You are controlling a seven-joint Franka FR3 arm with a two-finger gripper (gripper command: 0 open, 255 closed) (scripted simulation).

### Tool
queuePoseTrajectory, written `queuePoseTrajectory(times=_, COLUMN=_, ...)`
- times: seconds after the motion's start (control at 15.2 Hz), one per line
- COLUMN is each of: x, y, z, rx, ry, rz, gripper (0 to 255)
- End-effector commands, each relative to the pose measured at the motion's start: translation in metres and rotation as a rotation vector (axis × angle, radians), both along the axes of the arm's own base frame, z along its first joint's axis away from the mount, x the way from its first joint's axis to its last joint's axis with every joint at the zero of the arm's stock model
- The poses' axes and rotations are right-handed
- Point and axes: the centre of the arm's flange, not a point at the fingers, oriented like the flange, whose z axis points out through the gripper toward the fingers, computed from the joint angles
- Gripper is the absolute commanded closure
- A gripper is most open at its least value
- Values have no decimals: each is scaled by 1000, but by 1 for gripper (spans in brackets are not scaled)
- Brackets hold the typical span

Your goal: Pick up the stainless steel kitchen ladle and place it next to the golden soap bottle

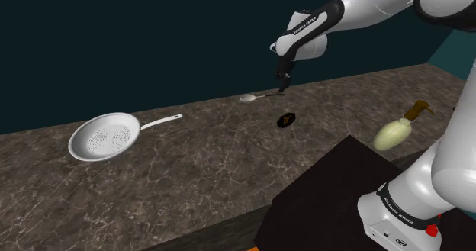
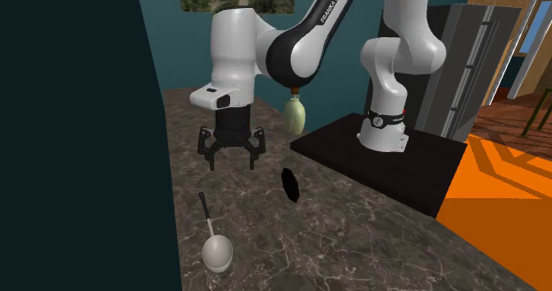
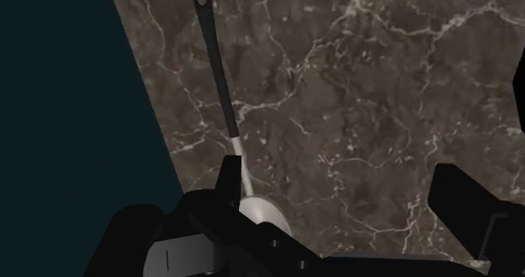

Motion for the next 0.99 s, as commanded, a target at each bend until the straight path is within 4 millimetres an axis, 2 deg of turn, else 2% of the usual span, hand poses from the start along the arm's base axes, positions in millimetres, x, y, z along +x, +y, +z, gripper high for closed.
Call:
queuePoseTrajectory(times=0.0, x=17, y=0, z=-18, rx=-6, ry=1, rz=63, gripper=0)
queuePoseTrajectory(times=0.46, x=77, y=4, z=-80, rx=-28, ry=4, rz=257, gripper=0)
queuePoseTrajectory(times=0.92, x=81, y=4, z=-117, rx=-28, ry=4, rz=257, gripper=0)
